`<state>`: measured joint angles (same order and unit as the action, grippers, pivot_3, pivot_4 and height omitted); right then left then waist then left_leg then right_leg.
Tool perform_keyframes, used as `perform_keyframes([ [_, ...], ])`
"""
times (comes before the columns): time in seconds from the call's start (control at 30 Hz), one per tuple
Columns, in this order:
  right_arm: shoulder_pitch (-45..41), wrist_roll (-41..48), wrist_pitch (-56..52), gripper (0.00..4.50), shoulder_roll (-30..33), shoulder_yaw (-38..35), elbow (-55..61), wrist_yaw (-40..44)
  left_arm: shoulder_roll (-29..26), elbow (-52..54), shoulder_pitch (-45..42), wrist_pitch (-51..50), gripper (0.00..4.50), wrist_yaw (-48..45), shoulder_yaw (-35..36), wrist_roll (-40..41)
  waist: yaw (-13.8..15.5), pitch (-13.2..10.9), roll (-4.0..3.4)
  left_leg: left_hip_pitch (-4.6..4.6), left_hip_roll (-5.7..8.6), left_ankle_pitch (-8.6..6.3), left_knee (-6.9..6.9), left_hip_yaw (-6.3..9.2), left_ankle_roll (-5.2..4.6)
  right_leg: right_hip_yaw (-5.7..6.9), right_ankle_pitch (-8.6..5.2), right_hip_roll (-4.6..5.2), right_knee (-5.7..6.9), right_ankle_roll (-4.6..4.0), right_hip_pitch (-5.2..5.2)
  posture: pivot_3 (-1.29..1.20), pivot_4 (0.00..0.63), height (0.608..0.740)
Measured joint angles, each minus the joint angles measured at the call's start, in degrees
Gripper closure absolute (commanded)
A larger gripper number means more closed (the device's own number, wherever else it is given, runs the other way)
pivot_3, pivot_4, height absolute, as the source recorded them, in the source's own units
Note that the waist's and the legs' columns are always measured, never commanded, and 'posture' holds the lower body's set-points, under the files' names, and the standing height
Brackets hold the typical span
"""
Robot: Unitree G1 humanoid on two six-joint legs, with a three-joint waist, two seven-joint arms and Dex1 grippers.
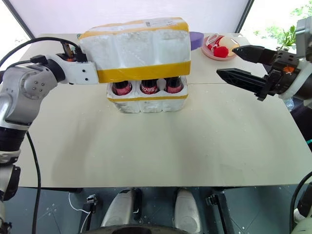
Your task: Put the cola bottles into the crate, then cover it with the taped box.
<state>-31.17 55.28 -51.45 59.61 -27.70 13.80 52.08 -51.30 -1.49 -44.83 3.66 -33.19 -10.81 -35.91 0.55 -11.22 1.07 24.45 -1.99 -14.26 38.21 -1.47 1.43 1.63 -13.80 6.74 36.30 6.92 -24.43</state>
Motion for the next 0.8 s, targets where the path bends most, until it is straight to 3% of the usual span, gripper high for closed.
perform_keyframes([
  [0.2, -1.05, -0.31, 0.97, 0.00, -0.09, 1.18, -0.74, -0.36, -0.67, 1.74, 3.35, 5.41, 4.14, 6.32, -0.06, -5.63, 0.10, 0.00, 0.00, 0.00, 0.00, 0.00, 0.00, 0.00, 0.00, 0.00, 0.00, 0.00, 0.00, 0.00, 0.00, 0.00, 0.150, 0.736],
  [0.43, -0.97, -0.69, 1.45, 0.00, -0.11, 2.45, -1.51, 0.00, -0.96, 2.52, 9.20, 7.59, 0.75, 8.69, 0.34, -7.18, 0.18, 0.00, 0.00, 0.00, 0.00, 0.00, 0.01, 0.00, 0.00, 0.01, 0.00, 0.01, 0.01, 0.00, 0.00, 0.00, 0.150, 0.736],
  [0.5, -0.09, -1.49, 1.93, 0.00, 0.03, 2.85, -1.51, 0.75, -0.96, 2.62, 10.45, 8.05, 0.04, 9.15, 0.82, -7.12, 0.24, 0.00, 0.00, 0.00, 0.00, 0.00, 0.01, 0.00, 0.00, 0.00, 0.00, 0.01, 0.01, 0.00, 0.01, 0.00, 0.150, 0.736],
  [0.7, 4.34, -4.54, 3.24, 0.00, 1.28, 3.06, -1.67, 3.33, -2.38, 3.82, 16.99, 10.00, 0.04, 10.73, 5.18, -3.99, 0.09, 0.00, -0.01, -0.01, -0.01, 0.00, 0.00, 0.00, 0.00, 0.00, 0.00, 0.01, 0.01, 0.00, 0.00, 0.00, 0.150, 0.736],
  [0.8, 5.98, -5.20, 4.11, 0.00, 1.61, 2.78, -1.60, 4.26, -2.61, 5.63, 22.63, 10.90, 0.04, 8.34, 11.35, 5.56, -0.04, 0.01, -0.01, -0.03, -0.03, 0.00, -0.02, 0.00, 0.00, 0.00, 0.00, 0.01, 0.00, -0.01, 0.00, 0.00, 0.150, 0.736],
])
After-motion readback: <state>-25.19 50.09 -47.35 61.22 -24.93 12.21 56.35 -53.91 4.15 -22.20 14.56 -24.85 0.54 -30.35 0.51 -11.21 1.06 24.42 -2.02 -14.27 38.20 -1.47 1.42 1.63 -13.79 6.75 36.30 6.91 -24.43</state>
